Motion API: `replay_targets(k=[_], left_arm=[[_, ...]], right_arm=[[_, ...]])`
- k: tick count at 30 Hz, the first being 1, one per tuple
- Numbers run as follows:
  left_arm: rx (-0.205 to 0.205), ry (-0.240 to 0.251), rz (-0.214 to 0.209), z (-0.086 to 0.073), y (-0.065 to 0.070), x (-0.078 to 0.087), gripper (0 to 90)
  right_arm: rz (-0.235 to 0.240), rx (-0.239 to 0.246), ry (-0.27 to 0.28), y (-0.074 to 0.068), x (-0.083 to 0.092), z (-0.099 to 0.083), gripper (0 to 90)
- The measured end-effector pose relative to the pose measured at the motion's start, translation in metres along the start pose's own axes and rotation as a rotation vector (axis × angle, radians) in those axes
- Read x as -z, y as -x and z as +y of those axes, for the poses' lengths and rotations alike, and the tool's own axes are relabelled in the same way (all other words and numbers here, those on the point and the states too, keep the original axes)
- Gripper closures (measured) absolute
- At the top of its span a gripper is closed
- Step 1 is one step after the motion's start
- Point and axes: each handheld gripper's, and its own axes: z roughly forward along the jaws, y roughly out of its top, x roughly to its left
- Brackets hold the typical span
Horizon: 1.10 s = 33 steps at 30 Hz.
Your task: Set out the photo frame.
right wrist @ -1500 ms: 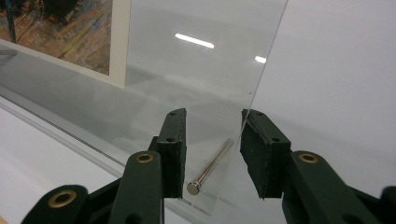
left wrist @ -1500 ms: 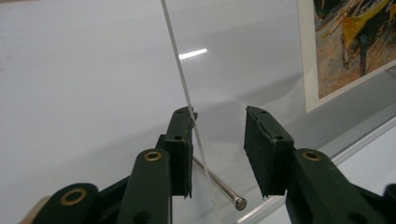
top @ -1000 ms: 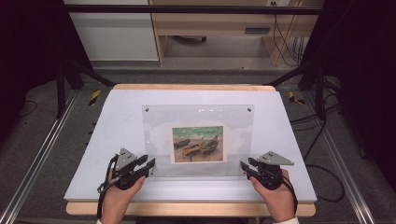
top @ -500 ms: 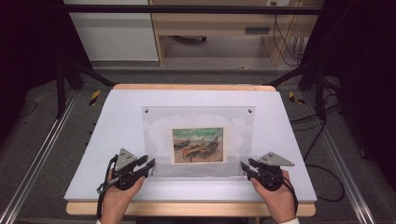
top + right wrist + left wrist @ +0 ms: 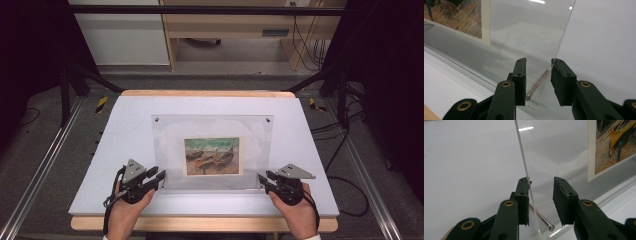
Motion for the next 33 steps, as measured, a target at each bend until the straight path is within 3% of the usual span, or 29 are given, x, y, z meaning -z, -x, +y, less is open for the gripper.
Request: replay_targets(k=[33], left_arm=[[-0.009,-0.009,-0.003,-0.0048,0.0027,0.0045,66.5]], right_arm=[[0.003,0.002,-0.008,-0.0018,0.0024,-0.0028,66.1]])
